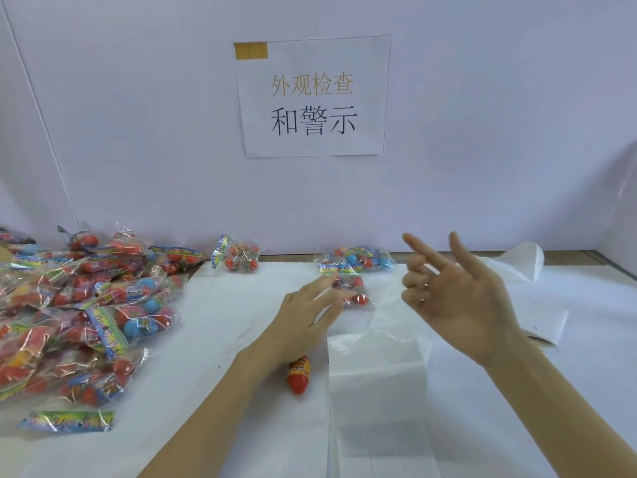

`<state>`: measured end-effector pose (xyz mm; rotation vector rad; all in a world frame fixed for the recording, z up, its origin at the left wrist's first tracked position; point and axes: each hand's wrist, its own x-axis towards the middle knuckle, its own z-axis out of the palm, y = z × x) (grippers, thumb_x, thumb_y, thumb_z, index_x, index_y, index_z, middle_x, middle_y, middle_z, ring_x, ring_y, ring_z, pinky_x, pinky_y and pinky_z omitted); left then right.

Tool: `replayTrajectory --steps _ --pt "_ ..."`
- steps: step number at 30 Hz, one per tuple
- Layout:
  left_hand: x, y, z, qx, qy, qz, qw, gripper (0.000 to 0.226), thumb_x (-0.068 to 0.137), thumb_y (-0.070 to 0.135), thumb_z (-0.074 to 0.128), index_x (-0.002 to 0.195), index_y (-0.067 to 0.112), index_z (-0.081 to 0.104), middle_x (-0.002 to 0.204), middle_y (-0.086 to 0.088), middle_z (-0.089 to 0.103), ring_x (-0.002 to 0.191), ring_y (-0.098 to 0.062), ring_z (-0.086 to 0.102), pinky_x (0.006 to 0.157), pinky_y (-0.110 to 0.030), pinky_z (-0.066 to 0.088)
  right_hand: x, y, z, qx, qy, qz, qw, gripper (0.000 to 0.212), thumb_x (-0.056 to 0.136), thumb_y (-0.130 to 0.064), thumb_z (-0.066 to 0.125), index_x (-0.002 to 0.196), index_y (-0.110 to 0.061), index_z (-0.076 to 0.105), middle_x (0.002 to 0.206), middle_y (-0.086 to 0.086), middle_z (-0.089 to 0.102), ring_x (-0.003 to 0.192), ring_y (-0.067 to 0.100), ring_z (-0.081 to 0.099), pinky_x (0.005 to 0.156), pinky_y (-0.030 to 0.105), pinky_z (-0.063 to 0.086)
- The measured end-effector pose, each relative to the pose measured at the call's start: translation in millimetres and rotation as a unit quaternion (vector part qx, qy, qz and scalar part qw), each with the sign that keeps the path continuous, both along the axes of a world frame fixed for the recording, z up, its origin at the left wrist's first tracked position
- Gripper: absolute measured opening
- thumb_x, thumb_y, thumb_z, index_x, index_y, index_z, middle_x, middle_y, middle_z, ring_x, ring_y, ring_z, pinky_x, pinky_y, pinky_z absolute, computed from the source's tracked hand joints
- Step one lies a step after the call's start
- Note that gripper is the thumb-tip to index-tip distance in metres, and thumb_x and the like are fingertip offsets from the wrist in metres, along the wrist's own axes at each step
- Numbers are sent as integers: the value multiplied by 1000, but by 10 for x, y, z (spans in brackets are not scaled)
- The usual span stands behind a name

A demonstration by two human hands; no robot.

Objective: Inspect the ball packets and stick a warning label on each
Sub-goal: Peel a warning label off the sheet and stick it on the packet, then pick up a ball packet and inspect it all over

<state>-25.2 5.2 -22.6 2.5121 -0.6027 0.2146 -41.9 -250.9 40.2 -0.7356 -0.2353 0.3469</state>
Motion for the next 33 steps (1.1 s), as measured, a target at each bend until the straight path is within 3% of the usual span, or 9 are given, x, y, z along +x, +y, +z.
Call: replayTrajectory --steps 3,7,14,18,21,23,26,30,33 --pt "38 33 -52 26 19 1 999 37 111 37 45 146 48 46 160 17 39 147 -5 33 116 -29 17 -2 59 -34 -61 4 -12 998 44 95 -45 63 118 -11 78 85 1 60 68 16 52 67 26 43" --pt "101 68 -126 -16 -18 36 999 72 95 36 71 152 50 29 130 18 50 111 -9 46 104 -31 32 -10 125 -89 -125 -1 -12 992 39 93 -42 65 112 -11 78 83 2 60 65 16 54 61 26 46" --pt "116 83 -134 -22 -35 48 998 57 93 26 76 145 37 55 110 15 48 98 -8 51 91 -21 46 -10 188 -220 -267 -15 -21 963 34 101 -36 59 111 -12 80 84 2 66 69 16 60 74 27 47" --pt "24 42 -53 -75 -74 26 994 48 88 16 80 133 26 68 101 17 55 88 -9 59 85 -24 51 15 241 -368 -433 -34 -148 888 19 104 -24 62 116 -18 76 95 1 78 75 12 74 66 20 47" --pt "-46 -11 22 -122 -89 11 988 47 86 3 78 130 17 71 98 8 60 90 -13 62 92 -34 55 36 284 -469 -545 -76 -186 814 34 101 -36 66 130 -19 66 103 -2 78 94 13 75 90 35 57" --pt "-98 -43 95 -141 -103 -8 985 51 86 -2 77 132 16 70 101 6 61 94 -13 63 97 -34 55 28 316 -474 -528 -71 -124 837 46 97 -49 66 131 -18 65 104 -3 80 106 18 73 102 41 55" --pt "-185 -72 174 -122 -106 -88 983 53 87 6 80 137 19 67 111 8 61 101 -11 64 97 -28 53 -5 369 -450 -434 -68 -75 895 40 98 -49 64 114 -15 76 102 3 81 99 20 76 84 29 57" --pt "-242 -131 201 -108 -172 -75 976 46 94 14 76 138 26 67 106 7 58 88 -7 57 80 -18 48 8 327 -402 -401 -112 -166 894 27 95 -39 72 106 -16 78 98 7 81 99 32 75 87 42 56" --pt "-245 -147 241 -171 -243 -3 955 44 98 14 71 139 29 64 105 7 52 88 -7 55 80 -15 46 11 286 -318 -375 -149 -225 887 18 92 -34 77 101 -19 79 90 0 80 88 21 76 75 25 55"
